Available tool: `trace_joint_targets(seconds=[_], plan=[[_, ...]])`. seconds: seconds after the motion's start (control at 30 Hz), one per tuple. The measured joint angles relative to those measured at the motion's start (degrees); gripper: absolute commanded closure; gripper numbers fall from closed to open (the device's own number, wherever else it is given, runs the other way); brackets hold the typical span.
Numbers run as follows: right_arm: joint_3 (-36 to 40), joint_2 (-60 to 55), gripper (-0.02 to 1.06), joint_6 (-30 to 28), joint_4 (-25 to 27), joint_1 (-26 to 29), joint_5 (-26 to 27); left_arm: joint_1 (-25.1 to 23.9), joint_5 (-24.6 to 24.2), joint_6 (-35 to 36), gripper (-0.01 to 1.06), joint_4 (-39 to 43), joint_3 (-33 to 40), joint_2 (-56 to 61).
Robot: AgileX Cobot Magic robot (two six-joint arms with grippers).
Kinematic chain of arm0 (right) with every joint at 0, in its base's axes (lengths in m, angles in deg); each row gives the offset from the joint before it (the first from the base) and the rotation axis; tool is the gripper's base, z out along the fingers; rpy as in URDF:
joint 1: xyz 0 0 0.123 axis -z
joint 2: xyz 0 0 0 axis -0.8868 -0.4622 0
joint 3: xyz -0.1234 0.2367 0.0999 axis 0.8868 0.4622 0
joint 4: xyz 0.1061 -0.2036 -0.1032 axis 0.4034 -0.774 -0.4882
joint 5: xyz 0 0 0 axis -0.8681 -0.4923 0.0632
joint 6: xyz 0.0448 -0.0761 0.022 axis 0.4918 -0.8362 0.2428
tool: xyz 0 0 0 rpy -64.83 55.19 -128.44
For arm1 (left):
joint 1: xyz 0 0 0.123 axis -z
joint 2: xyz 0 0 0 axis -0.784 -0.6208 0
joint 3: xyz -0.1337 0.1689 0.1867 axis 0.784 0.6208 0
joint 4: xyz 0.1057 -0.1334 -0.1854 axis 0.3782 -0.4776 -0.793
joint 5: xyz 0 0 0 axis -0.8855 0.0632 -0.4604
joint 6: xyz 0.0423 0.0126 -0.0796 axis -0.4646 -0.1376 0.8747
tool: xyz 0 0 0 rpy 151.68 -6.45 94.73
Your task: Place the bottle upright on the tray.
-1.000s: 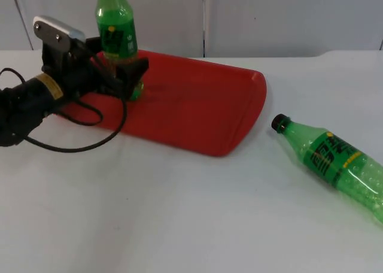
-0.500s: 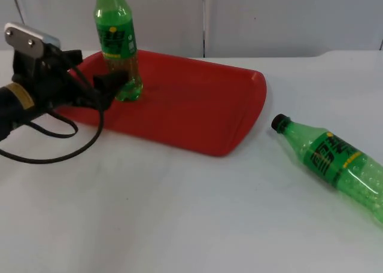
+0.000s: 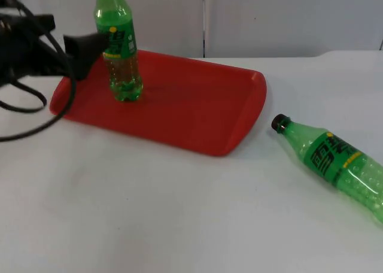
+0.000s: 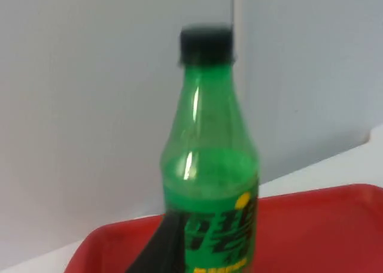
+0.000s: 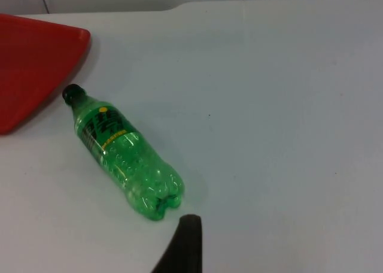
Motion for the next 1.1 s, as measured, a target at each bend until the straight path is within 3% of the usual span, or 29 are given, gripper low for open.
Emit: trace_joint_targets(seconds=[0.27,0.3,0.47,0.5,0.6,0.67,0.77,1.1], plan=[[0.00,0.00,0.23,0.00,0.00,0.00,0.00,0.00,-18.15,15.06,0.00,9.04,0.11,18.42],[0.00,0.00,0.23,0.00,0.00,0.00,0.00,0.00,-18.15,15.06,0.00,9.04,0.11,18.42],[0.00,0.00,0.23,0.00,0.00,0.00,0.00,0.00,-32.13,26.69,0.00,11.47,0.11,30.68],[0.00,0.00,0.23,0.00,0.00,0.00,0.00,0.00,-32.13,26.69,0.00,11.47,0.11,30.68],[0.00,0.00,0.23,0.00,0.00,0.00,0.00,0.00,-40.65,34.91,0.00,13.89,0.11,38.06],[0.00,0.00,0.23,0.00,0.00,0.00,0.00,0.00,-42.58,36.94,0.00,15.29,0.11,40.06],[0.00,0.00,0.23,0.00,0.00,0.00,0.00,0.00,-46.50,45.43,0.00,21.16,0.11,44.78],[0.00,0.00,0.23,0.00,0.00,0.00,0.00,0.00,-47.63,64.31,0.00,41.20,0.11,52.43]])
